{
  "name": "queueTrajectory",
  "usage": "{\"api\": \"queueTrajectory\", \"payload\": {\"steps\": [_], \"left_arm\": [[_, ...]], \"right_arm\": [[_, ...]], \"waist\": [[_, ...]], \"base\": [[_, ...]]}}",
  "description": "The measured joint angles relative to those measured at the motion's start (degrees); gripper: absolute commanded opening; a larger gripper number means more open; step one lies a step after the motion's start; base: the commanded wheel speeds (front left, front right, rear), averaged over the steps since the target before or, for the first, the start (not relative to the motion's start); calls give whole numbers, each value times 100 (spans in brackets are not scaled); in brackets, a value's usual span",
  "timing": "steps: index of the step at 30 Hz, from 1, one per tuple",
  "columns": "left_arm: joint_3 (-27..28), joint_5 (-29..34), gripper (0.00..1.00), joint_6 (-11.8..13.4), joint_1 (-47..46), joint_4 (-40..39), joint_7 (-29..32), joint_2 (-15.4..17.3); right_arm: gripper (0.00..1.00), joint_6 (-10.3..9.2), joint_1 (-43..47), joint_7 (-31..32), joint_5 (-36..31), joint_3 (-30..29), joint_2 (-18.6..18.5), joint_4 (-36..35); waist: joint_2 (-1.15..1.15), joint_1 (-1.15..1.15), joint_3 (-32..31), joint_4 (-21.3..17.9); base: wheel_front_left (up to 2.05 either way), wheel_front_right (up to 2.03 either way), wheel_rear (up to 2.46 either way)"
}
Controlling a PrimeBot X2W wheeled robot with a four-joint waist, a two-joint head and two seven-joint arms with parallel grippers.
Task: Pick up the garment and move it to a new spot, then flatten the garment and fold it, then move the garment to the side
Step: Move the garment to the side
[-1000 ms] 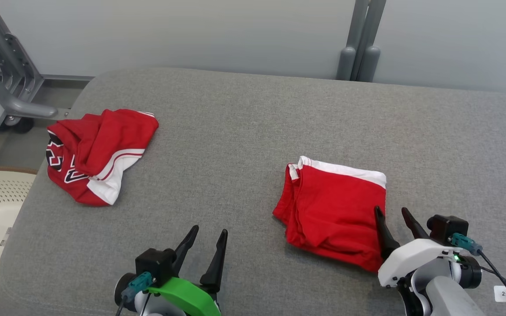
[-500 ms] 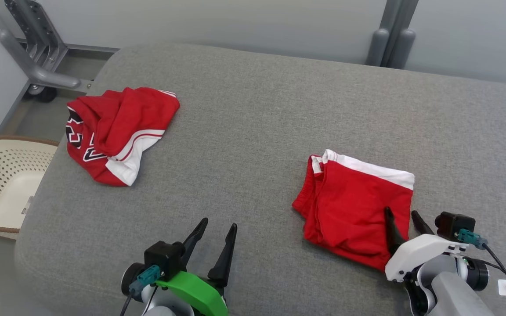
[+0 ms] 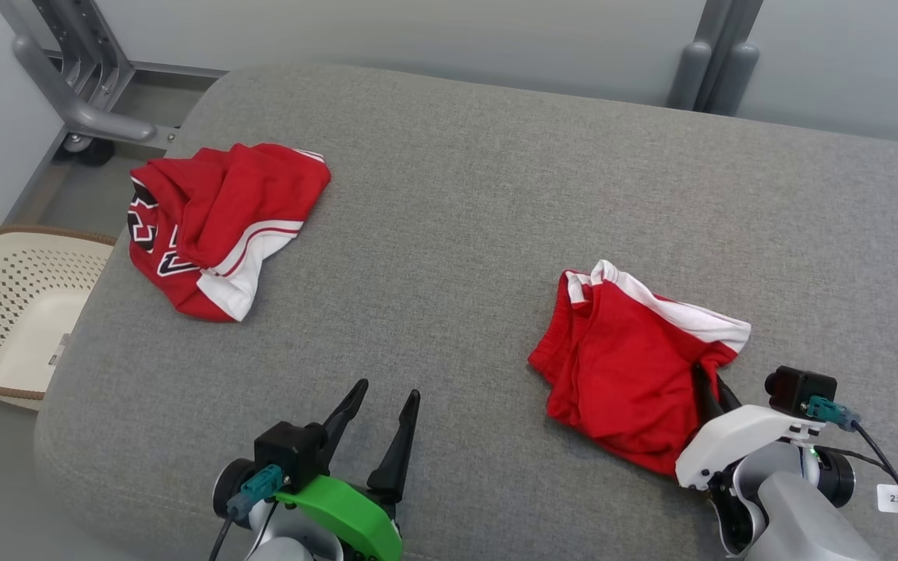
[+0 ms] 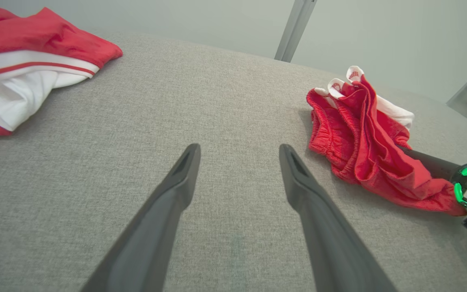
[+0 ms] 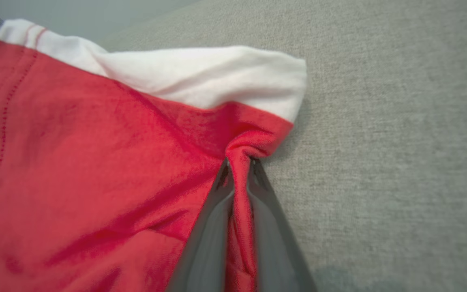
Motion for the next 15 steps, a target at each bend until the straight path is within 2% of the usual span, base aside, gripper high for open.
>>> {"api": "queueTrajectory", "payload": {"steps": [9, 15], "left_arm": [[-7, 55, 100, 0, -2, -75, 0, -11], [-167, 156, 100, 0, -34, -299, 0, -8]], "right_arm": [[0, 4, 55, 33, -41, -220, -88, -378], [0, 4, 127, 33, -164, -359, -88, -531]], "waist": [[0, 0, -114, -173], [0, 0, -242, -520]], "base": [[0, 0, 0], [0, 0, 0]]}}
